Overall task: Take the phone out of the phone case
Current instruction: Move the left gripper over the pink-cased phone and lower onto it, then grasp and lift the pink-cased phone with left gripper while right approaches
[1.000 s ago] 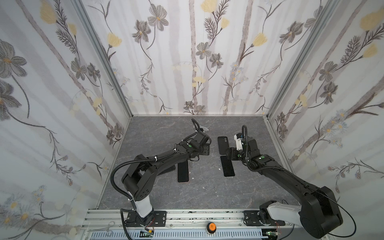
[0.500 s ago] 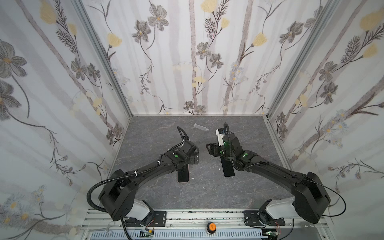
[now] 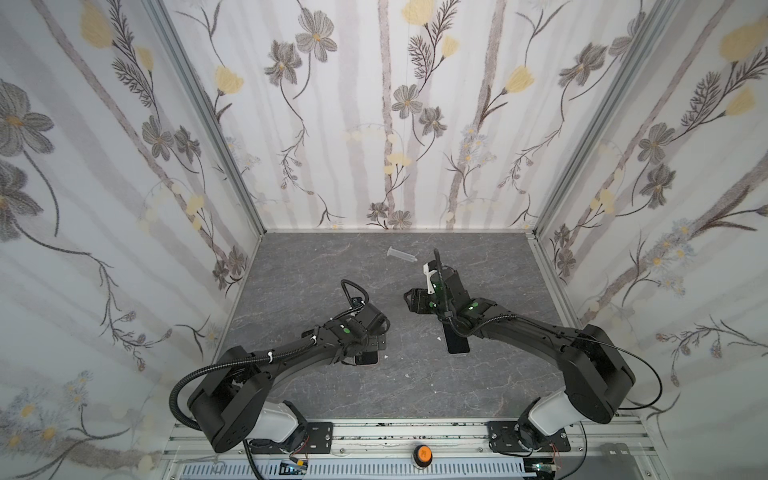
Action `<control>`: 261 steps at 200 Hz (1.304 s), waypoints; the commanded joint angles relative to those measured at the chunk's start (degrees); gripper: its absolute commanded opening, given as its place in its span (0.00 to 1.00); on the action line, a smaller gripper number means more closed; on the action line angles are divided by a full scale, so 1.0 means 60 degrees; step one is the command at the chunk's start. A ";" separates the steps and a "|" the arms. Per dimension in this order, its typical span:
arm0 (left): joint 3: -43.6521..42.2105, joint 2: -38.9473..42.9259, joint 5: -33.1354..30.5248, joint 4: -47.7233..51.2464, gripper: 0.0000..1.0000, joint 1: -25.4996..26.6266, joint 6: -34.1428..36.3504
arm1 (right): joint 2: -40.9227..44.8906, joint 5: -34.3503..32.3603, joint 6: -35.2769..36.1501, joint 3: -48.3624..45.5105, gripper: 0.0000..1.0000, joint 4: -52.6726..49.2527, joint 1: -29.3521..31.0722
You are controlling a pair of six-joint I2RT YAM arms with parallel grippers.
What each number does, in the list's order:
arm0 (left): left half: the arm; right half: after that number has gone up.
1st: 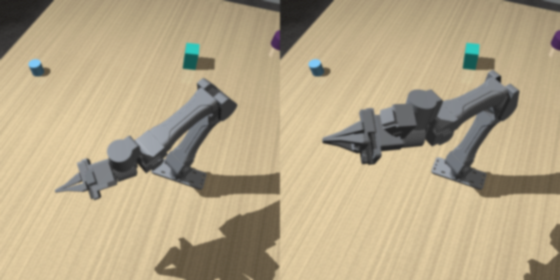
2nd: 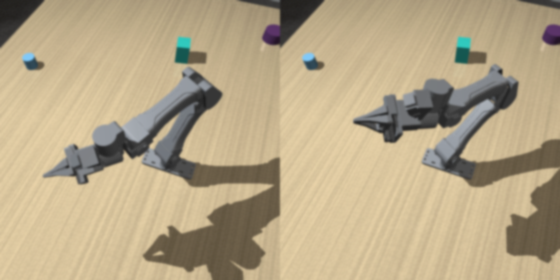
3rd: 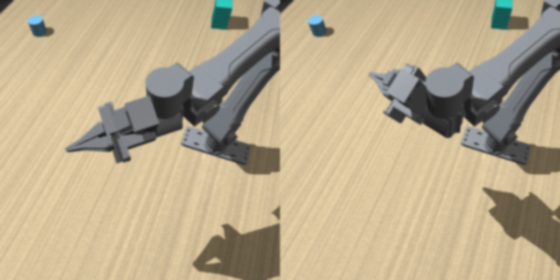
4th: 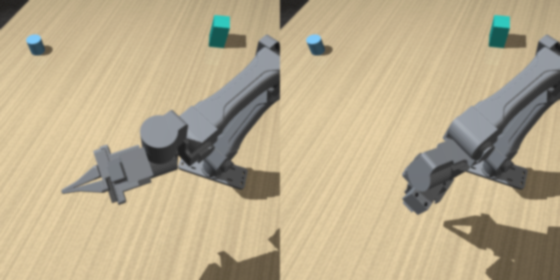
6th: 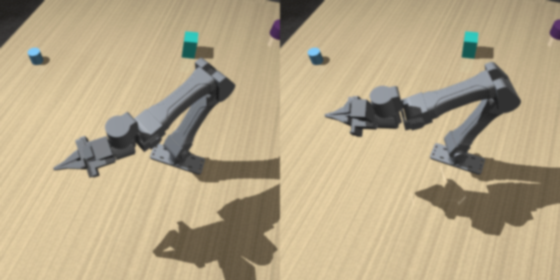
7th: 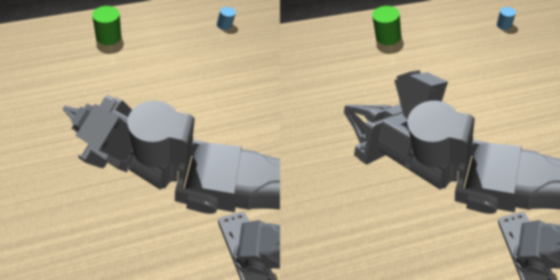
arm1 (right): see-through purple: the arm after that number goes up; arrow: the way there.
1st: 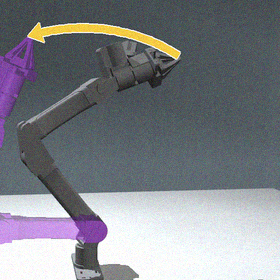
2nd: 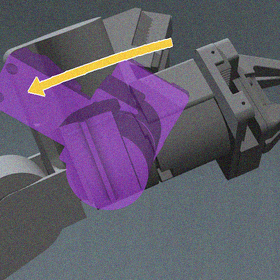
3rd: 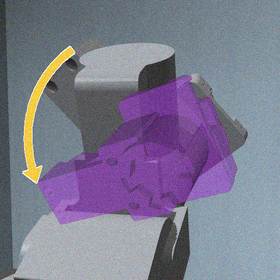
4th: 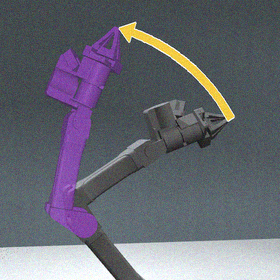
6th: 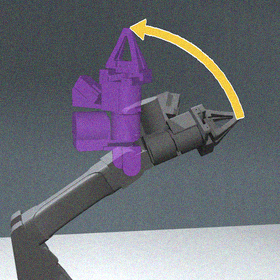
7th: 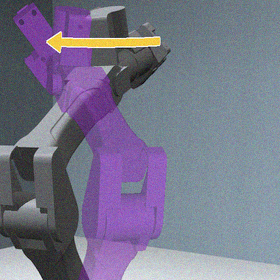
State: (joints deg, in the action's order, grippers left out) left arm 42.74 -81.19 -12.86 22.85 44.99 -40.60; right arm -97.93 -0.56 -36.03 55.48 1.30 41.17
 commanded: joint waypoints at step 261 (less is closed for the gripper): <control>0.0008 -0.1551 0.0426 -0.0088 0.73 0.0310 -0.0802 | 0.0518 -0.0599 -0.0456 -0.0585 0.70 -0.0114 -0.0196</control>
State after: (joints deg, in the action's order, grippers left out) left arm 42.87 -89.78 -14.76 21.89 47.03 -43.79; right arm -95.79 -1.91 -37.21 52.21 0.34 40.21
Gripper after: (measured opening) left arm 0.744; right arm 0.695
